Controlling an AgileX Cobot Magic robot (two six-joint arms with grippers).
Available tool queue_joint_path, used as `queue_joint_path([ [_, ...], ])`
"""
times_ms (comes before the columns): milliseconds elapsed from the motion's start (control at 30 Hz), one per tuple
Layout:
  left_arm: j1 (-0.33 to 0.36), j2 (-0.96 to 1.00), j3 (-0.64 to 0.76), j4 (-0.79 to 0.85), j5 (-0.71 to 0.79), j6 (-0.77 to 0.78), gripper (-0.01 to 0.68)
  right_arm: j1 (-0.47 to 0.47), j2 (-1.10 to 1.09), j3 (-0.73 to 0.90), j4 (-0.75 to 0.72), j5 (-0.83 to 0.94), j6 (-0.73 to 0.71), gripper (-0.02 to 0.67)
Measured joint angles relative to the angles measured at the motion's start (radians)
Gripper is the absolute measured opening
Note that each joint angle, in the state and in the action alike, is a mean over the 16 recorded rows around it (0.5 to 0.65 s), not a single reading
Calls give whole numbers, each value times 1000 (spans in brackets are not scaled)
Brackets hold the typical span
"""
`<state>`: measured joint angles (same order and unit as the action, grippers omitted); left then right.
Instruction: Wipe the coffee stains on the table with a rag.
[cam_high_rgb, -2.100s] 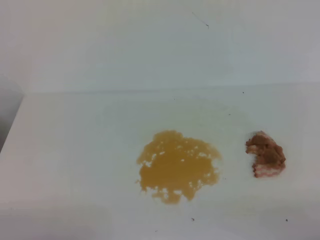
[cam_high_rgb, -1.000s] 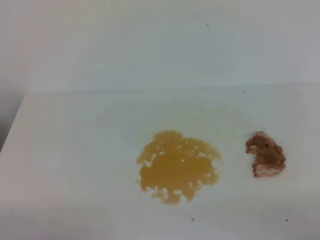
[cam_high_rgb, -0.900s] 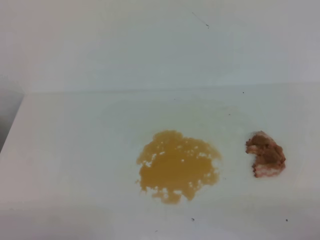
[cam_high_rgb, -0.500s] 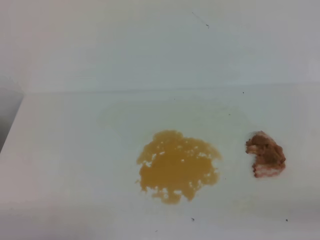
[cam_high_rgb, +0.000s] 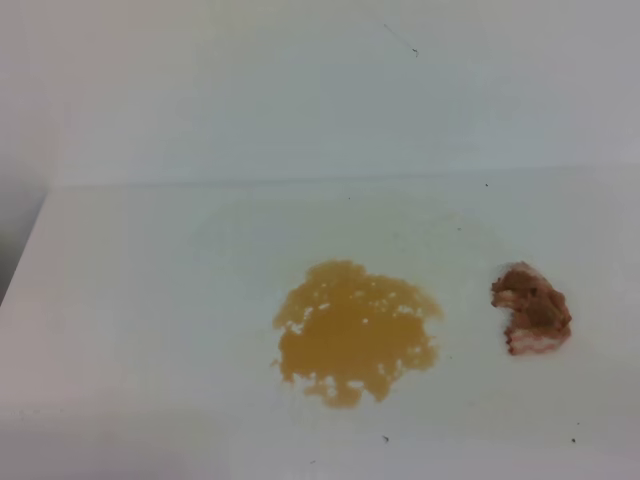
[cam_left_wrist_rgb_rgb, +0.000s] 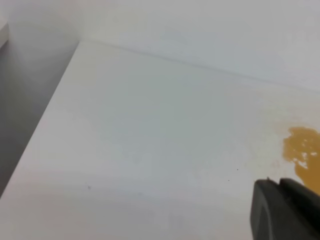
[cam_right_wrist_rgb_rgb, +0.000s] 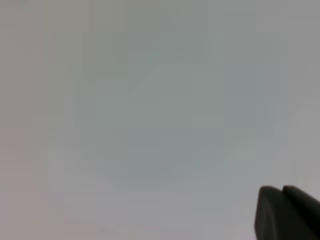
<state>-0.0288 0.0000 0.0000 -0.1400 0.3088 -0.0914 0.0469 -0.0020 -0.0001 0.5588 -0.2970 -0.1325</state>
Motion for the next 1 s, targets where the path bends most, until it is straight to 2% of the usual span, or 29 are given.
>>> queue_joint_path([
  [233,0,0,0,0,0,0,-3,0,1,-42,-82,-97,-80,-2],
  [400,0,0,0,0,0,0,-2,0,1,-124,-158,-103,-151,-2],
  [633,0,0,0,0,0,0,-2,0,46,-295,-203,-6,-314,-2],
  [1000,0,0,0,0,0,0,-2,0,335,-546,-109,259,-511,-2],
])
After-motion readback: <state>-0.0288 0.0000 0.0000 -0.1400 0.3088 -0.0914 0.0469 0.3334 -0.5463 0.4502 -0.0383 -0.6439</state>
